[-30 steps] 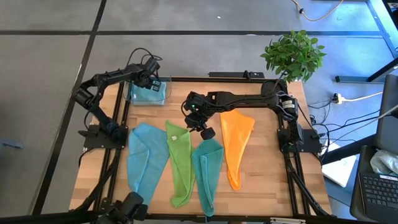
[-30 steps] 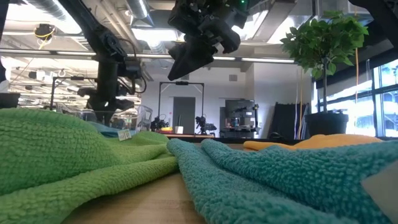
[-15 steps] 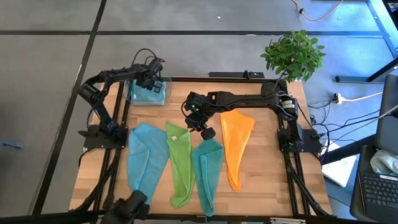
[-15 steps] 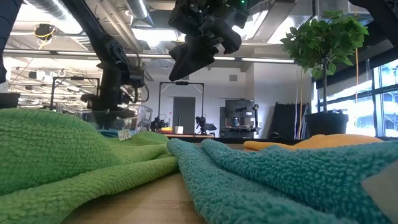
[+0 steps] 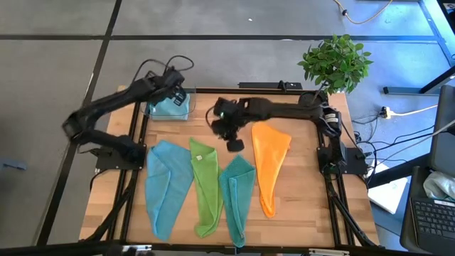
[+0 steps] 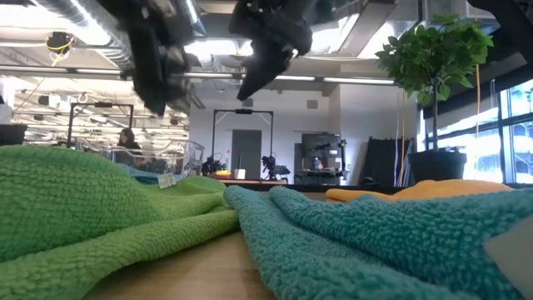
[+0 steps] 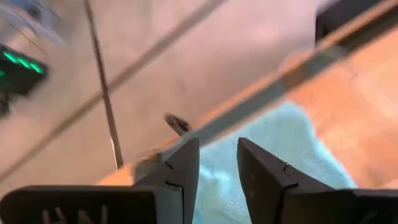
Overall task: Fold microfiber towels
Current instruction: Fold the green microfiber cloth
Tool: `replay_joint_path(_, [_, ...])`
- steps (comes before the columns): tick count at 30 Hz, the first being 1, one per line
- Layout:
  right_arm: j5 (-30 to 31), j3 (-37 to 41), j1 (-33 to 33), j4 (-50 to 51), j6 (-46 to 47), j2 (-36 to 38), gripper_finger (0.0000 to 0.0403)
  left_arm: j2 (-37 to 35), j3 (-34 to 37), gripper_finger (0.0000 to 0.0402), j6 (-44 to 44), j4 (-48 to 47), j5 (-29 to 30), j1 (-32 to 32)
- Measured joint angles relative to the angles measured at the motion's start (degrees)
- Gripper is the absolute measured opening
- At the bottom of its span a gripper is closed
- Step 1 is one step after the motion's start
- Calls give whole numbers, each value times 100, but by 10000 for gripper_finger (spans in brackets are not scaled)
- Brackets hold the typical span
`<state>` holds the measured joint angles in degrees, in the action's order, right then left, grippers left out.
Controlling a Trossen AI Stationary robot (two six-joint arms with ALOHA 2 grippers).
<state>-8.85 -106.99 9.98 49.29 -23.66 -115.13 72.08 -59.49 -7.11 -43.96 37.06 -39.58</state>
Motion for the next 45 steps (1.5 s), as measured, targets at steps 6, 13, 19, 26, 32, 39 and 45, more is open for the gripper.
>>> replay_joint_path(6, [-667,399,555,-508,516,586,103,-1300,418,100,-950,334,830,1798])
replay_joint_path(13, [-1208,1568,925,-660,1086,1042,103,-1789,1533,100,-1349,1969,998,3690])
replay_joint_path(19, [-3188,3791,643,-2316,1516,2013,103,-1643,2857,102,-157,5557,780,5009])
replay_joint_path(26, [-4452,5539,174,-4689,2010,2538,103,-1428,3812,100,1501,8967,-424,5384])
replay_joint_path(32, [-3567,5973,-280,-6167,1886,2459,103,-1426,3814,100,1434,8639,-933,5327])
replay_joint_path(39, [-914,6255,-610,-6305,2035,2454,108,-1375,3819,97,181,7377,-787,5295])
replay_joint_path(45, [-452,6466,-720,-6984,2270,2446,153,-1192,3820,96,-170,6933,-467,5297])
